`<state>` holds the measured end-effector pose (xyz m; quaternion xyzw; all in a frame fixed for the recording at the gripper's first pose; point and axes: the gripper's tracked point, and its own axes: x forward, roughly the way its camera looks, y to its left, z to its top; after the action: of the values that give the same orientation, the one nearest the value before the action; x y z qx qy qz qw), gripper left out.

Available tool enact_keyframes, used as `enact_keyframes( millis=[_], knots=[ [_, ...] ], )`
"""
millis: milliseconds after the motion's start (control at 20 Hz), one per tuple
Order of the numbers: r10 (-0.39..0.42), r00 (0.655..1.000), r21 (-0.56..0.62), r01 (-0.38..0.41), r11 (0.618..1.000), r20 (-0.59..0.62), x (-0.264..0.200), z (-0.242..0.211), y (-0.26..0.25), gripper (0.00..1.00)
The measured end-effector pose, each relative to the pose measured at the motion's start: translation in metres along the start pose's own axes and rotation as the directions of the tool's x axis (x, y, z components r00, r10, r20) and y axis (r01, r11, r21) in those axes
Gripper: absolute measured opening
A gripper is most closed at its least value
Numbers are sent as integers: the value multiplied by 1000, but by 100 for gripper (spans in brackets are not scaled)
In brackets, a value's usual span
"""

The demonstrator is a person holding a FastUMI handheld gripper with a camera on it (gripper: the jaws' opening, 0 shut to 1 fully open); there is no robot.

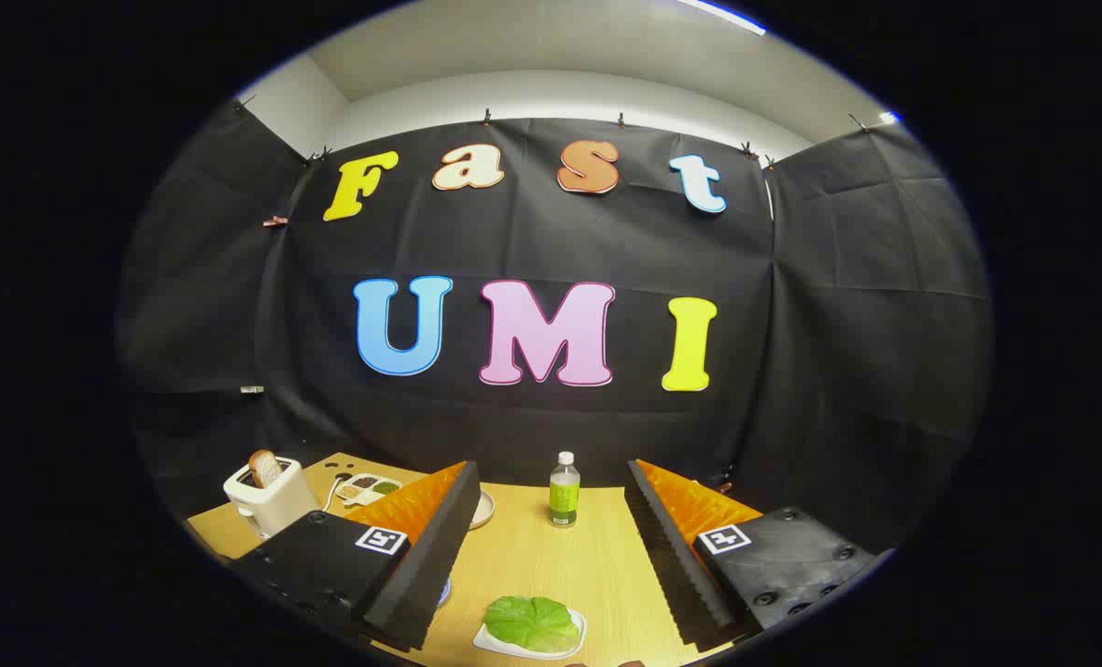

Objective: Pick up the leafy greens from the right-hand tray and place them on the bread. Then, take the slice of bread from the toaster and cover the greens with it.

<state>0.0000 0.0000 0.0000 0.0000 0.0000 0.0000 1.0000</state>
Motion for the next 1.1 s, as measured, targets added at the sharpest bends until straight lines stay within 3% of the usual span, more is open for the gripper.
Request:
enact_keyframes(
  millis=[1100],
  knots=[
    [124,988,40,-121,992,-94,24,-31,33,98]
  ],
)
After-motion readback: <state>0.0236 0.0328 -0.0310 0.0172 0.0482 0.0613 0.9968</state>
